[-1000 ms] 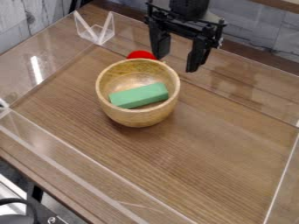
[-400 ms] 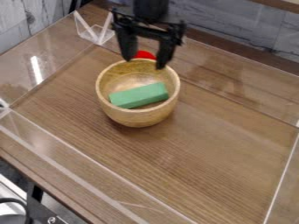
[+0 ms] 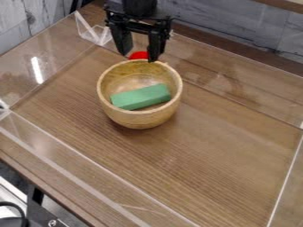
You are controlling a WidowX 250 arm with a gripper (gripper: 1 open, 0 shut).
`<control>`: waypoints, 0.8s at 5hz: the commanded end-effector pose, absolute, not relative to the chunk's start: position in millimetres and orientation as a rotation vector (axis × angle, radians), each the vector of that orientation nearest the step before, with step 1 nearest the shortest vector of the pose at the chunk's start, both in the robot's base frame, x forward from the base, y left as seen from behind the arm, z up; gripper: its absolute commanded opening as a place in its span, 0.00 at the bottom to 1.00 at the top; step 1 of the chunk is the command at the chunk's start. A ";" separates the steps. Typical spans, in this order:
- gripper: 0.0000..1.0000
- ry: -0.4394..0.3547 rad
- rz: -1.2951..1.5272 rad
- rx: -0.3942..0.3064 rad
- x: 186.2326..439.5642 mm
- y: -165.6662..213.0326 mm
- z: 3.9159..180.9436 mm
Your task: Move the red fruit to the right side of the table
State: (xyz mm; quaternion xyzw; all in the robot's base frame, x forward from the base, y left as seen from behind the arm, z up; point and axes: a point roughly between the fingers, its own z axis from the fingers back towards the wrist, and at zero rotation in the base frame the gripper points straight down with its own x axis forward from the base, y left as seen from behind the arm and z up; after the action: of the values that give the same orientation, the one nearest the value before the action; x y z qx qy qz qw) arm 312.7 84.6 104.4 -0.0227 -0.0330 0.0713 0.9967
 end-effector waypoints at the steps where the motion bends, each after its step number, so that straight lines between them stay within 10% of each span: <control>1: 1.00 -0.162 0.123 -0.034 329.2 104.5 118.4; 4: 1.00 -0.198 -0.014 -0.060 343.8 111.0 111.5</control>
State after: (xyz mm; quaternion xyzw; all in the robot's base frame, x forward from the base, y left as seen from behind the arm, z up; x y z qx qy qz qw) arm 335.7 105.5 93.5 -0.0417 -0.0697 -0.0050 0.9967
